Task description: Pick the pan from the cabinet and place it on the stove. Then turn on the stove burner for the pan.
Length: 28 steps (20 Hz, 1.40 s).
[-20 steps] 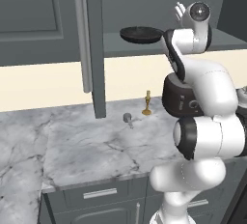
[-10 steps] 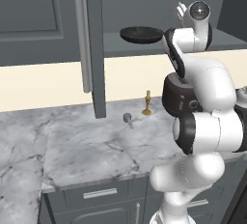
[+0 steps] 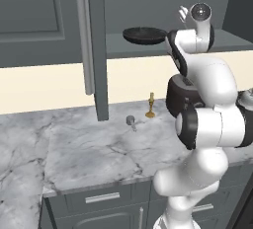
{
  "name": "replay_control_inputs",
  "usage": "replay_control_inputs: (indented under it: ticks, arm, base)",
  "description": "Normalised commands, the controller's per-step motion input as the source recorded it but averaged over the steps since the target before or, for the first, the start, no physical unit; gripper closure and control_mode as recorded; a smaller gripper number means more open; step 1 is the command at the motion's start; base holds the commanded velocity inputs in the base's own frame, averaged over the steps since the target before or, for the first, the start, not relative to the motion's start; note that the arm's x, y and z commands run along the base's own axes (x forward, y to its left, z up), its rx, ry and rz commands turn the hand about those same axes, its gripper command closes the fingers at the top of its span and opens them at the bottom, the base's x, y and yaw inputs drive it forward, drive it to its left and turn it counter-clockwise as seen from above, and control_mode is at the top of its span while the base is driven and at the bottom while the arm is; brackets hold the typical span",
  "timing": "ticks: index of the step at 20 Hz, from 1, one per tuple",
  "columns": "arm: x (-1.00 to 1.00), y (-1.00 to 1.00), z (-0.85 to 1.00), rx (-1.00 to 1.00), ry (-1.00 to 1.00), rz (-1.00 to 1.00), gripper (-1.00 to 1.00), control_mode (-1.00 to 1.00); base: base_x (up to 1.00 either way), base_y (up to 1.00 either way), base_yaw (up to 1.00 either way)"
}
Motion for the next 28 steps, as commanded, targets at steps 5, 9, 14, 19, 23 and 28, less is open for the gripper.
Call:
replay_control_inputs:
  ticks: [5,9,14,19,23,28]
  arm:
    - [0.29,0.0,-0.03,0.0,0.06,-0.02,-1.0,-1.0]
    - [0.03,-0.02,0.0,0.0,0.01,0.0,-1.0,-1.0]
    - [0.18,0.0,-0.06,0.0,0.0,0.0,-1.0,-1.0]
    - [0.15,0.0,-0.2,0.0,0.0,0.0,-1.0,-1.0]
    - [0.18,0.0,-0.19,0.0,0.0,0.0,-1.0,-1.0]
    - [0.23,0.0,-0.16,0.0,0.0,0.0,-1.0,-1.0]
  base:
    - [0.0,0.0,0.0]
    - [0.0,0.0,0.0]
    - [0.0,0.0,0.0]
    - [0.0,0.0,0.0]
    - [0.0,0.0,0.0]
    - [0.0,0.0,0.0]
